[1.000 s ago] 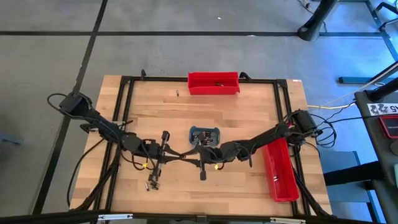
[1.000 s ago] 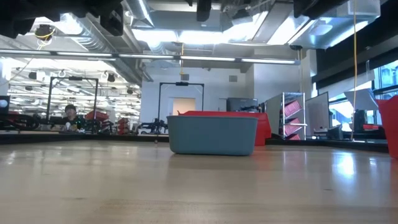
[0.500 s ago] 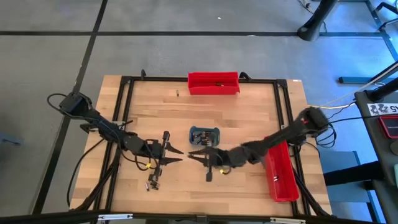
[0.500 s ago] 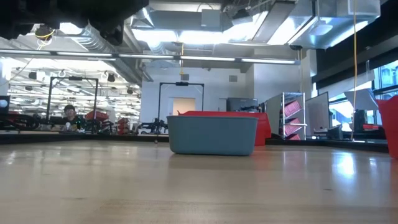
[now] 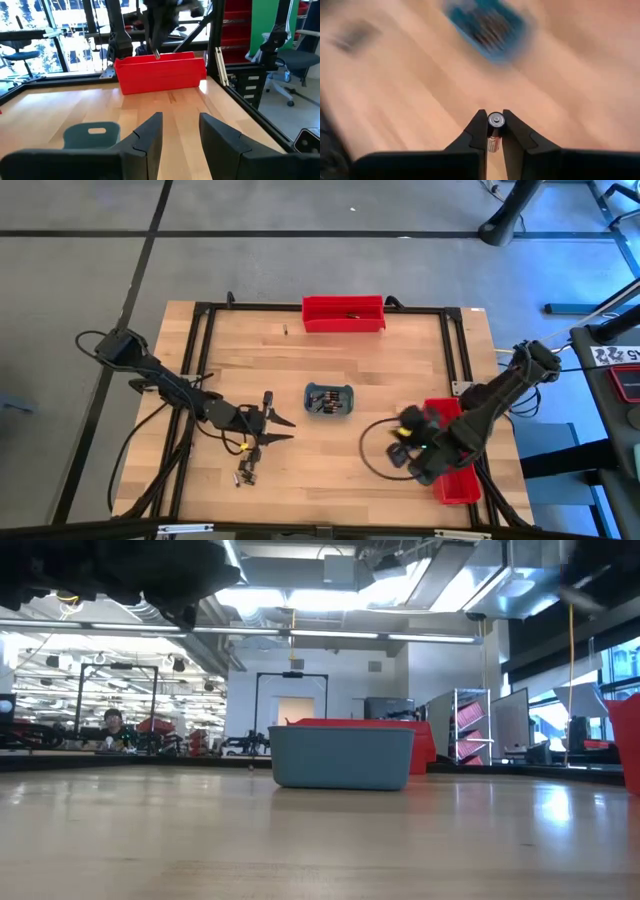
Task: Sort batteries
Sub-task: Put the silver battery into the bottom red bin
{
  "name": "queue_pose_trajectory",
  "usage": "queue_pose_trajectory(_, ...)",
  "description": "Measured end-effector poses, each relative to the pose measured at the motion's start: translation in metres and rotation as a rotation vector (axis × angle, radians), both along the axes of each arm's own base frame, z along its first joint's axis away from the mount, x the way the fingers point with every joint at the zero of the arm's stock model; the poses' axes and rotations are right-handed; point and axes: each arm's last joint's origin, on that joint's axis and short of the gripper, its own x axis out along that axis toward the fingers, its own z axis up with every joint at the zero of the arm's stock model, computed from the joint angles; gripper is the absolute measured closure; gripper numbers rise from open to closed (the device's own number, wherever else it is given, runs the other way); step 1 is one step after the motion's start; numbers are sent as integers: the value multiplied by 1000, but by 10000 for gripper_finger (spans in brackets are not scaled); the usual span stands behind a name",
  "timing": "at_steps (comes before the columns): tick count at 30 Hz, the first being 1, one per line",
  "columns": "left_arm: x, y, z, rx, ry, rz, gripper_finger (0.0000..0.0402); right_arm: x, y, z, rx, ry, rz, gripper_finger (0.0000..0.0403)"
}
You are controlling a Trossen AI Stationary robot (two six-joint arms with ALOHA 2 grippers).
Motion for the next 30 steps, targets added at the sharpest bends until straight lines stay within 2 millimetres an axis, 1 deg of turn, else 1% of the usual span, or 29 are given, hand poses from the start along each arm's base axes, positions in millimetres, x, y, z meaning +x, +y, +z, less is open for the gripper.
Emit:
queue_pose_trajectory(2,0,0,0,-1,0,1,284,-16,1,-8,52,142,-106,375)
queue_pose_trajectory(4,1,1,-1,1,6,5,284,-30,4,-13,62,235,-207,375)
queue_pose_trajectory(9,1,2,-2,-10,23,10,284,-65,9,-13,85,404,-457,375)
queue_pose_trajectory(12,1,3,-2,-13,24,12,284,-78,15,-13,126,484,-545,375)
queue_pose_trajectory(15,1,3,-2,-14,25,13,284,-84,19,-20,137,484,-552,375)
queue_pose_trajectory(19,1,3,-3,-17,27,14,284,-79,20,-42,210,493,-554,375)
queue_pose_trajectory(23,1,3,-2,-17,26,14,284,-80,20,-61,246,503,-548,375)
queue_pose_trajectory(26,1,3,-3,-13,27,14,284,-81,20,-71,283,536,-548,375)
queue_pose_trajectory(30,1,3,-3,-10,26,14,284,-82,20,-80,298,540,-546,374)
